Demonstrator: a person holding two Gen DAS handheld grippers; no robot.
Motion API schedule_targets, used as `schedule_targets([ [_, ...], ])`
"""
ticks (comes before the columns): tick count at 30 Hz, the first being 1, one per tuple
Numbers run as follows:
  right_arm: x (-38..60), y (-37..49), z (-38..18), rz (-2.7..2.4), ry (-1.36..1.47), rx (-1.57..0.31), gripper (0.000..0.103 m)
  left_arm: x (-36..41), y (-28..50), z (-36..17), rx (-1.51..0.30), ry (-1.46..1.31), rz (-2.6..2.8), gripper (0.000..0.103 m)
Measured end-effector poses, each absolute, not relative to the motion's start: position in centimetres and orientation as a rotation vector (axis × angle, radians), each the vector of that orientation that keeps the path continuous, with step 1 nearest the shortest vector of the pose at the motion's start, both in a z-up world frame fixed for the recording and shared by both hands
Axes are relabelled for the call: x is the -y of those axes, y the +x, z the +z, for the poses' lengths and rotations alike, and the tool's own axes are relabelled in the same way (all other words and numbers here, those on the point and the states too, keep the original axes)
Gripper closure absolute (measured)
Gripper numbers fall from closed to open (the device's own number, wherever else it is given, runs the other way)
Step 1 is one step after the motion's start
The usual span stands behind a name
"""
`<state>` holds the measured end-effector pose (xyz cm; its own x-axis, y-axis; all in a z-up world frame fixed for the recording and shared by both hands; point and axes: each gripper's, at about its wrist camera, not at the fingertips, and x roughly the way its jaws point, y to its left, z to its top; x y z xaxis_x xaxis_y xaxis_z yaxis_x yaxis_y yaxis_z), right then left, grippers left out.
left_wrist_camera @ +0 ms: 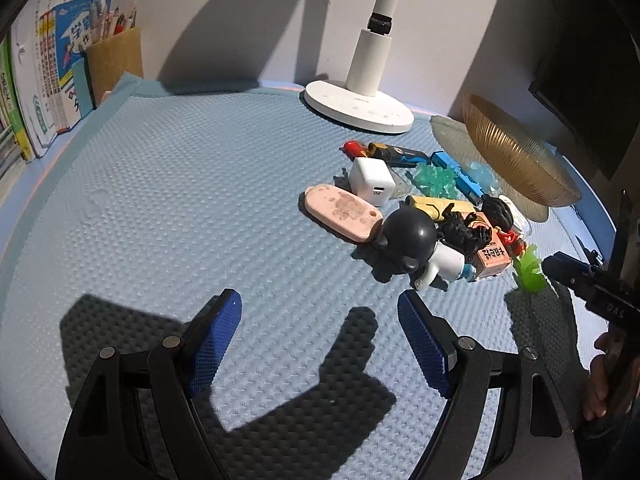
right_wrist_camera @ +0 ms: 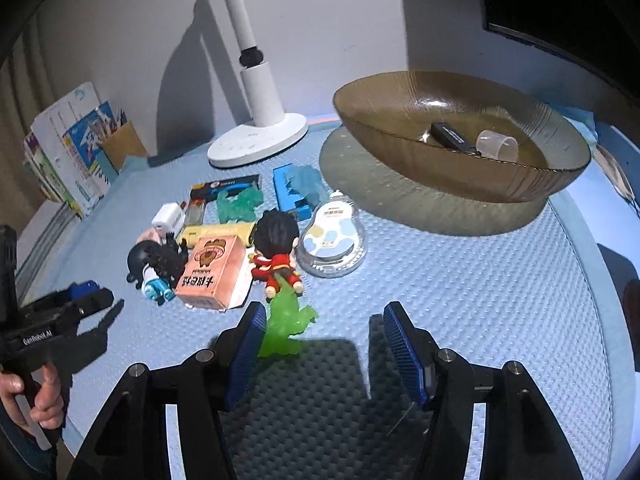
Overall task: Organize rigid objects
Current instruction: 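Move both tools back toward the pile of items, then grasp the black-haired figurine with the left gripper while the right gripper grasps the green dinosaur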
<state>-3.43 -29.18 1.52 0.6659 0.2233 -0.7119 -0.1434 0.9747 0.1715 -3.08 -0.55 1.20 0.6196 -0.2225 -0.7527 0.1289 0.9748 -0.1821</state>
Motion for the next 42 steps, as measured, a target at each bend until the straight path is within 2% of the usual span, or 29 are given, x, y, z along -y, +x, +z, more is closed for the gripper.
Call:
schedule_targets([
  [8, 28.9, -3.5, 1.3, 0.230, 0.088, -0.832, 0.043, 5.4, -2.7, 2.1, -0.904, -0.160, -0.347, 0.024],
  [13, 29.0, -3.4, 1.2, 0.243, 0.109, -0.841, 0.043, 8.7, -0.4, 1.1, -0.939, -0.090, -0.284, 0.026],
  [17, 28.9, -3.5, 1.2, 0.251, 0.097, -0.839, 0.043, 7.9, -0.8, 1.4, -0.936, -0.087, -0.285, 0.033],
  [26, 28.6, -3.7, 1.3, 0.268, 0.085, -0.831, 0.043, 1.4, -2.8, 2.1, -0.925, -0.066, -0.229, 0.035],
  [32, 28.6, -3.7, 1.2, 0.269, 0.092, -0.845, 0.043, 5.0, -1.6, 2.4, -0.918, 0.016, -0.337, 0.035],
  [33, 28.7, -3.6, 1.1, 0.268, 0.095, -0.849, 0.043, 5.6, -1.0, 1.9, -0.931, 0.041, -0.339, 0.044],
  [35, 28.7, -3.4, 1.0, 0.263, 0.103, -0.859, 0.043, 6.4, 0.1, 1.1, -0.962, 0.048, -0.352, 0.050],
  [42, 28.0, -2.1, 1.1, 0.248, 0.114, -0.896, 0.043, 6.7, 0.7, 1.1, -0.938, 0.061, -0.358, 0.050],
])
